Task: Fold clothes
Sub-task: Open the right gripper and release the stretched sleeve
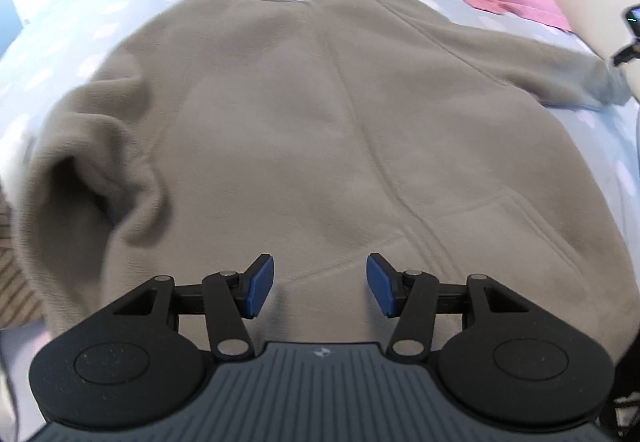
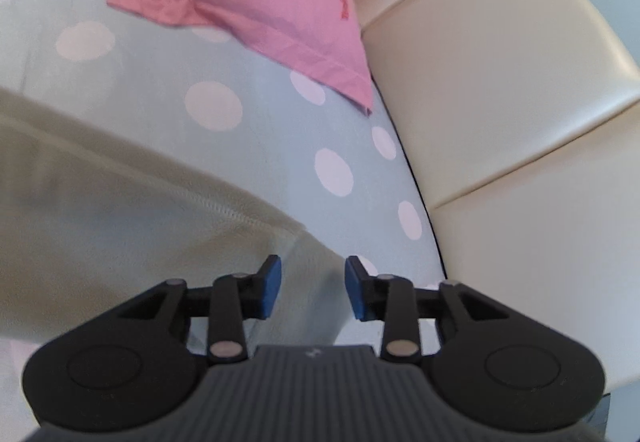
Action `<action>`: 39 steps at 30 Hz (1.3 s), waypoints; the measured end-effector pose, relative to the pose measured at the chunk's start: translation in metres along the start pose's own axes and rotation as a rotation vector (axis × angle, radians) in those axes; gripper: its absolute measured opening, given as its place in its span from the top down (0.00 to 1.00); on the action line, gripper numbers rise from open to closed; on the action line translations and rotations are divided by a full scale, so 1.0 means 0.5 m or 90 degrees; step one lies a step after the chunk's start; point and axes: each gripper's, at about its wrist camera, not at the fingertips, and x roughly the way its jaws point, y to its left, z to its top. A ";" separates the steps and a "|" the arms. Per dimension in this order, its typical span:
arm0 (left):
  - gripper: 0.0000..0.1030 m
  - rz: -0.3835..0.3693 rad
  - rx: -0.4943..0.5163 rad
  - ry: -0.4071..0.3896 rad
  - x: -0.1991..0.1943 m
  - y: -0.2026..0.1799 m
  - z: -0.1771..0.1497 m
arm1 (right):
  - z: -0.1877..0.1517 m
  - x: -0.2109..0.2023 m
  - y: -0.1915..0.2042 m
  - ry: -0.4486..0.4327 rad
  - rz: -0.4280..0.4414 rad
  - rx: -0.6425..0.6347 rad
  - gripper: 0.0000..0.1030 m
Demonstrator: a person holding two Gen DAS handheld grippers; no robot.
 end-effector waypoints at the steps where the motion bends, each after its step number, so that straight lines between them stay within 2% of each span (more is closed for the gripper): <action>1: 0.51 0.010 -0.007 -0.001 -0.006 0.008 0.003 | -0.003 -0.019 0.001 -0.015 0.013 0.011 0.63; 6: 0.51 0.038 -0.021 -0.022 -0.070 0.082 0.009 | -0.048 -0.157 0.027 -0.072 0.145 0.056 0.56; 13: 0.51 0.095 -0.031 -0.077 -0.176 0.204 0.058 | -0.147 -0.346 0.140 -0.090 0.381 0.089 0.53; 16: 0.51 0.114 -0.059 -0.082 -0.169 0.269 0.087 | -0.178 -0.412 0.197 -0.095 0.452 0.082 0.51; 18: 0.51 0.124 -0.075 -0.068 -0.134 0.308 0.103 | -0.197 -0.456 0.232 -0.101 0.483 0.076 0.51; 20: 0.54 0.127 -0.093 -0.046 -0.087 0.340 0.115 | -0.212 -0.494 0.261 -0.104 0.506 0.070 0.50; 25: 0.55 0.130 -0.134 -0.001 0.027 0.407 0.106 | -0.239 -0.554 0.302 -0.135 0.522 0.074 0.48; 29: 0.54 0.094 -0.171 0.025 0.079 0.441 0.077 | -0.247 -0.543 0.327 -0.128 0.531 0.092 0.47; 33: 0.48 0.070 -0.200 0.044 0.116 0.459 0.058 | -0.241 -0.514 0.363 -0.102 0.516 0.070 0.47; 35: 0.45 0.053 -0.235 0.047 0.130 0.468 0.044 | -0.238 -0.494 0.375 -0.088 0.516 0.071 0.47; 38: 0.43 0.060 -0.257 0.028 0.137 0.456 0.028 | -0.235 -0.468 0.388 -0.068 0.513 0.077 0.47; 39: 0.46 0.064 -0.255 0.024 0.136 0.448 0.026 | -0.233 -0.462 0.391 -0.063 0.511 0.076 0.47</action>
